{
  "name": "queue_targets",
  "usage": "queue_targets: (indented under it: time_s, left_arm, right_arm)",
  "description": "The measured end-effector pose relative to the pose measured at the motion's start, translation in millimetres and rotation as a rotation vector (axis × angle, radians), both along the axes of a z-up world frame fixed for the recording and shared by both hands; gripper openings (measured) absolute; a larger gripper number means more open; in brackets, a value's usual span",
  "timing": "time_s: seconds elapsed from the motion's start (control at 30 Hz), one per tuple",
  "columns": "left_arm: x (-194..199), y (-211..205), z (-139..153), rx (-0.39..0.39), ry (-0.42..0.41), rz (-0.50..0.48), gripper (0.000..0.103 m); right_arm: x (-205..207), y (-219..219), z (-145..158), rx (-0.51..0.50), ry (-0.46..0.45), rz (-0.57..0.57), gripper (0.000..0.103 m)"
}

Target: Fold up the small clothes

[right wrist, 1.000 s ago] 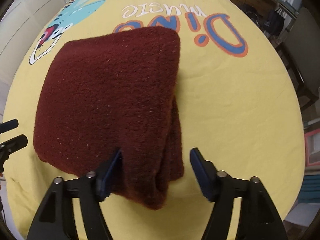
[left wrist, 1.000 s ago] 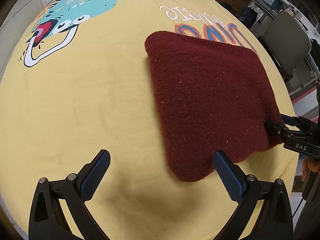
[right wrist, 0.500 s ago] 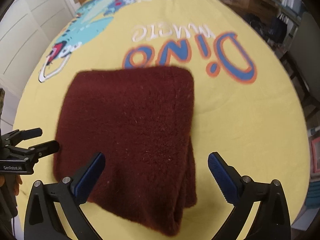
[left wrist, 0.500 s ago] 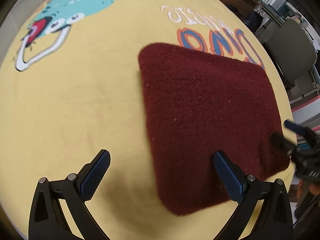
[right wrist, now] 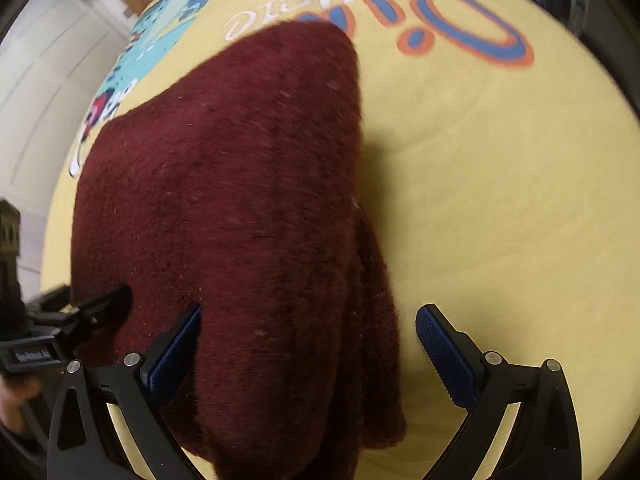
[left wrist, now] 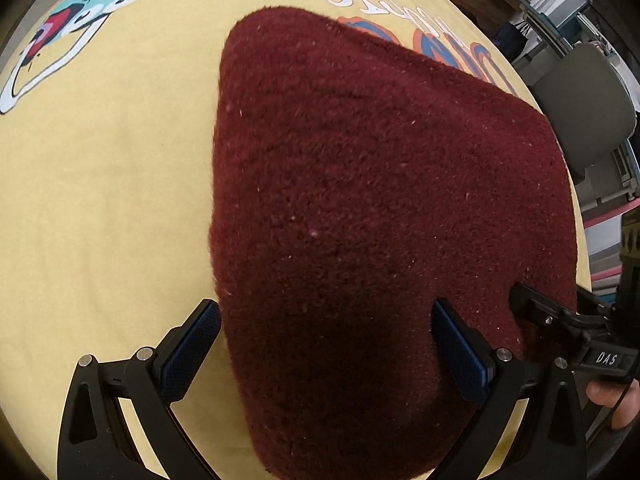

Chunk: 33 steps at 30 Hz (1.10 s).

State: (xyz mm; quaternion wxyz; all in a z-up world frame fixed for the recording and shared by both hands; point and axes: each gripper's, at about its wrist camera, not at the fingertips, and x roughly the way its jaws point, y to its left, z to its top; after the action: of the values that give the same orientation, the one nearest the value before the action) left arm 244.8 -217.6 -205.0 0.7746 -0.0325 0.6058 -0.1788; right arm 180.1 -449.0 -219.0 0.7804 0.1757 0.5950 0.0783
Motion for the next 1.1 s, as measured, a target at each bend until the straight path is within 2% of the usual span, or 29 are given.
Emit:
queue_targets:
  time_s: [0.2, 0.23, 0.3, 0.4, 0.5, 0.63, 0.7, 0.8, 0.93, 1.1]
  left_arm:
    - [-1.1, 0.9, -1.4, 0.01, -0.009, -0.03, 0.102]
    - [-0.7, 0.5, -1.5, 0.01, -0.01, -0.034, 0.099]
    - [-1.3, 1.1, -0.7, -0.01, -0.007, -0.042, 0.09]
    - [-3.3, -0.3, 1.2, 0.0, -0.018, -0.054, 0.086]
    - [-2.3, 2.1, 1.0, -0.011, -0.008, -0.063, 0.079]
    - [-2.5, 2.7, 6.6, -0.024, -0.012, -0.089, 0.059]
    - [-5.0, 1.8, 12.4, -0.02, -0.02, -0.111, 0.053]
    - [-7.7, 8.0, 30.0, -0.036, -0.044, -0.14, 0.047]
    - [-12.0, 23.9, 65.3, -0.078, -0.106, -0.172, 0.045]
    - [-10.0, 66.9, 109.0, -0.14, -0.173, -0.152, 0.045]
  right_arm:
    - [-1.9, 0.0, 0.1, 0.031, -0.013, 0.01, 0.102]
    - [-2.1, 1.0, 0.2, 0.032, -0.01, 0.009, 0.102]
    - [-0.5, 2.8, 0.7, 0.076, 0.0, 0.005, 0.091]
    - [0.0, 6.5, 4.5, 0.117, 0.009, 0.007, 0.072]
    - [1.8, 15.6, 12.2, 0.078, 0.021, 0.023, 0.064]
    - [5.3, 33.1, 26.1, 0.022, 0.019, 0.029, 0.049]
    - [3.6, 41.2, 36.9, -0.015, -0.003, 0.033, 0.042]
    - [-0.5, 46.4, 57.3, -0.014, -0.053, 0.036, 0.035]
    - [-5.8, 58.3, 91.7, -0.024, -0.106, 0.057, 0.035]
    - [-6.8, 81.9, 126.9, 0.02, -0.164, 0.077, 0.035]
